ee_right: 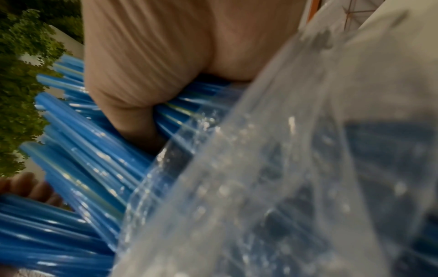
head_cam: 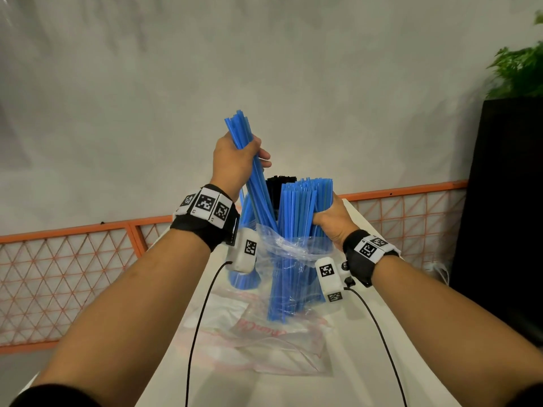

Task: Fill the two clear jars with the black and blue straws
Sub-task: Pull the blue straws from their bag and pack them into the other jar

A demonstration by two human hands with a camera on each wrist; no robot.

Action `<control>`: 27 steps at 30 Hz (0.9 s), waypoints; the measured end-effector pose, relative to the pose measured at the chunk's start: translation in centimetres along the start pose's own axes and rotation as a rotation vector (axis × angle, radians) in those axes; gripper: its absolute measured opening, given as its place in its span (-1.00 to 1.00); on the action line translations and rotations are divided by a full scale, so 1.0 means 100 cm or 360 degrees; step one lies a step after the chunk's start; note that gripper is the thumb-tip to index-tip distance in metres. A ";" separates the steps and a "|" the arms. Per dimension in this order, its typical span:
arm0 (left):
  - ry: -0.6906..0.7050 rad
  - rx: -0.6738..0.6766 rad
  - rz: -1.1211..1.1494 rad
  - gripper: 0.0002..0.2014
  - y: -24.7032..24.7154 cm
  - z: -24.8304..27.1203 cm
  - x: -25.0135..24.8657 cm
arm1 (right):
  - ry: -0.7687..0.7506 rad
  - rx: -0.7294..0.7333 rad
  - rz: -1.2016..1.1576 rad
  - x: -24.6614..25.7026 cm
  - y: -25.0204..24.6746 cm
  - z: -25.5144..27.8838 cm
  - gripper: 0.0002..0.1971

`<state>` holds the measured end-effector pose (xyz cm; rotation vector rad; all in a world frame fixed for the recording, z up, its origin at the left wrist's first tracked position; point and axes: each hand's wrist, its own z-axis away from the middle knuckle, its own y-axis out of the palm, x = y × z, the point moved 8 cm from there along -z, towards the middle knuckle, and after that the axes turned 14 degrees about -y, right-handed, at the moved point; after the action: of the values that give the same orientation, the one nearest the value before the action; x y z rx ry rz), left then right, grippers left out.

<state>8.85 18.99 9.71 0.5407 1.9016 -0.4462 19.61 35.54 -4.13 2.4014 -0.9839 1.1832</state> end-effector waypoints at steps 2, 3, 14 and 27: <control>0.0061 -0.0046 0.0040 -0.95 -0.006 0.001 -0.011 | 0.0006 -0.0005 0.0006 0.001 0.000 0.000 -0.51; 0.0092 -0.0067 0.0055 -0.95 -0.009 0.001 -0.016 | 0.0007 -0.0005 0.0008 0.001 0.001 0.000 -0.50; 0.0282 -0.0260 0.0308 -0.93 -0.049 0.011 -0.058 | 0.0013 -0.0011 0.0003 0.007 0.004 0.001 -0.47; 0.0225 -0.0341 0.0231 -0.91 -0.092 0.016 -0.047 | 0.0065 -0.0024 0.0034 -0.001 0.001 -0.001 -0.49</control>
<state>6.57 9.76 14.03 0.5750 1.9990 -0.1104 19.47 35.58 -4.16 2.3511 -1.0051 1.2227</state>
